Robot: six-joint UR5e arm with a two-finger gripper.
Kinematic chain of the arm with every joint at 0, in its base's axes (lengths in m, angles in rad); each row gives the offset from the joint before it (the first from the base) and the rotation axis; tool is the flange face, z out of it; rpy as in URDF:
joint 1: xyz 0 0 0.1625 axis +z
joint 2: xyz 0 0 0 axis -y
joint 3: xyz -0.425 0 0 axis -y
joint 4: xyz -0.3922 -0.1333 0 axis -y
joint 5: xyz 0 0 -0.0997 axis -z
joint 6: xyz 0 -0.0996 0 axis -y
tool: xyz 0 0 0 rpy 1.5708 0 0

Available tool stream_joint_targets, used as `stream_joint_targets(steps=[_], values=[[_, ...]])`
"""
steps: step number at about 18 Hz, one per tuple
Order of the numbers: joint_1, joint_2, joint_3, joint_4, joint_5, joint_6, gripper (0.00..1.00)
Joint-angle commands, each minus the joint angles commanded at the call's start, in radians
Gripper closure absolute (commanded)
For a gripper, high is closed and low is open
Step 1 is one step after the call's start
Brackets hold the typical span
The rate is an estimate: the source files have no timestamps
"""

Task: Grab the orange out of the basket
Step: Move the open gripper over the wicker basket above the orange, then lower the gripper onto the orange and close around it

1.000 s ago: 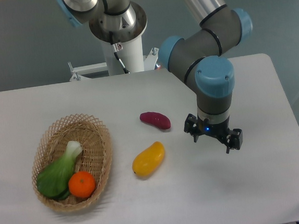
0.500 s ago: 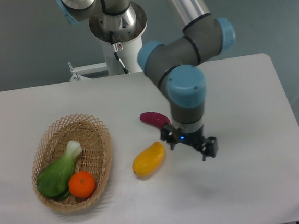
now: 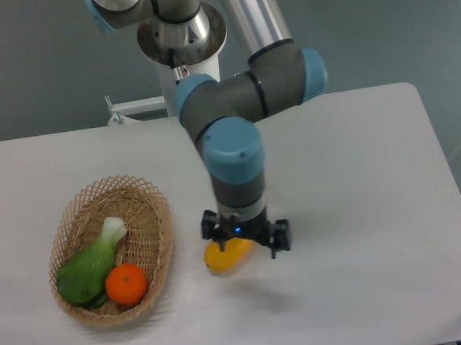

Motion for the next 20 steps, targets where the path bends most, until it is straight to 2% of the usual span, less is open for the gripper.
stream_joint_targets(steps=[5, 9, 15, 20], values=[[-0.052, 0.002, -0.008, 0.0, -0.089, -0.018, 0.0], [-0.092, -0.003, -0.005, 0.0, -0.132, -0.23, 0.0], [-0.17, -0.043, -0.008, 0.0, -0.147, -0.372, 0.0], [-0.193, -0.071, -0.011, 0.003, -0.14, -0.502, 0.0]])
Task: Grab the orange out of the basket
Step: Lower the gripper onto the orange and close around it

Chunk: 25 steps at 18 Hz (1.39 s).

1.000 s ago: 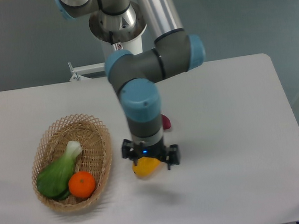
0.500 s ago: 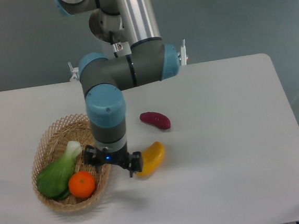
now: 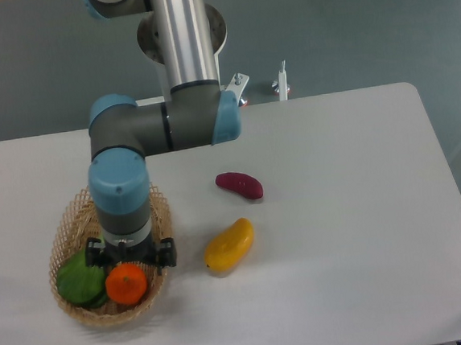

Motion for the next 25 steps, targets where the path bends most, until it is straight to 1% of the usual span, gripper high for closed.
stream_joint_targets(steps=[5, 12, 15, 16, 18, 22, 25], values=[[-0.008, -0.026, 0.0, 0.005, 0.003, -0.029, 0.0], [-0.017, -0.069, 0.015, 0.009, 0.003, -0.051, 0.0], [-0.018, -0.083, 0.017, 0.054, 0.005, -0.051, 0.01], [-0.018, -0.083, 0.018, 0.057, 0.003, -0.049, 0.15], [-0.02, -0.081, 0.018, 0.066, 0.0, -0.048, 0.37], [-0.021, -0.068, 0.018, 0.064, 0.0, -0.043, 0.37], [-0.021, -0.034, 0.008, 0.066, -0.006, -0.042, 0.37]])
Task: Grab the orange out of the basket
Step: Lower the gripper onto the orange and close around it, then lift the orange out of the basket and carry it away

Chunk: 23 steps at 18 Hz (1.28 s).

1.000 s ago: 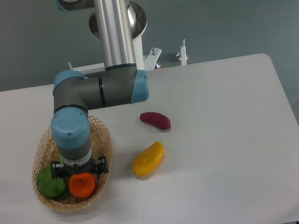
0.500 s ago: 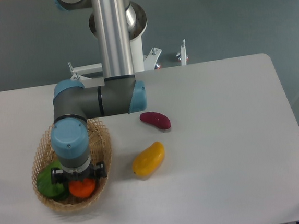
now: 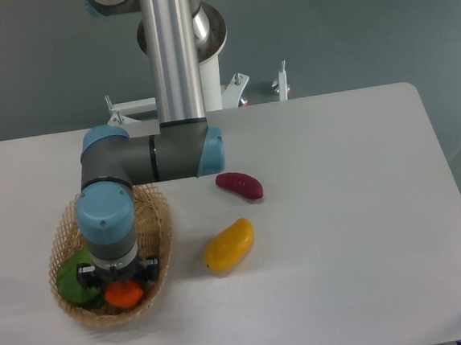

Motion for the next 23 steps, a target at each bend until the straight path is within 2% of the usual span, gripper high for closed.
stream_joint_targets(steps=[3, 9, 19, 23], values=[[0.012, 0.04, -0.009, 0.0, -0.002, 0.003, 0.37], [0.098, 0.101, -0.009, 0.005, 0.0, 0.018, 0.37], [0.281, 0.15, -0.012, -0.008, 0.008, 0.187, 0.37], [0.353, 0.166, -0.031, -0.008, 0.009, 0.322, 0.37]])
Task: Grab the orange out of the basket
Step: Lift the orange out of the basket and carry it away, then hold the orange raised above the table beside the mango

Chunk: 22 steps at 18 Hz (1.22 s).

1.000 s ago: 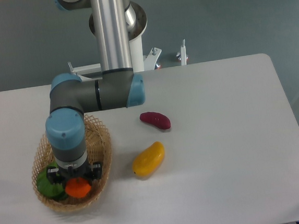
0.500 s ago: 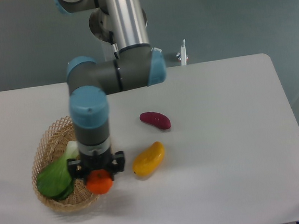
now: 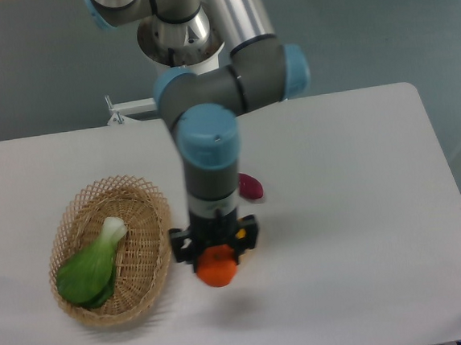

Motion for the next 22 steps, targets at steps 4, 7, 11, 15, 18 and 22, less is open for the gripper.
stream_joint_targets(steps=[4, 7, 11, 15, 18, 22], values=[[0.075, 0.0, 0.003, 0.0, 0.002, 0.14, 0.36], [0.101, 0.006, -0.002, -0.005, 0.021, 0.281, 0.35], [0.123, 0.006, -0.02, -0.005, 0.069, 0.422, 0.34], [0.144, 0.009, -0.037, -0.005, 0.078, 0.49, 0.35], [0.152, 0.02, -0.038, -0.006, 0.077, 0.494, 0.35], [0.161, 0.021, -0.046, -0.005, 0.077, 0.496, 0.34]])
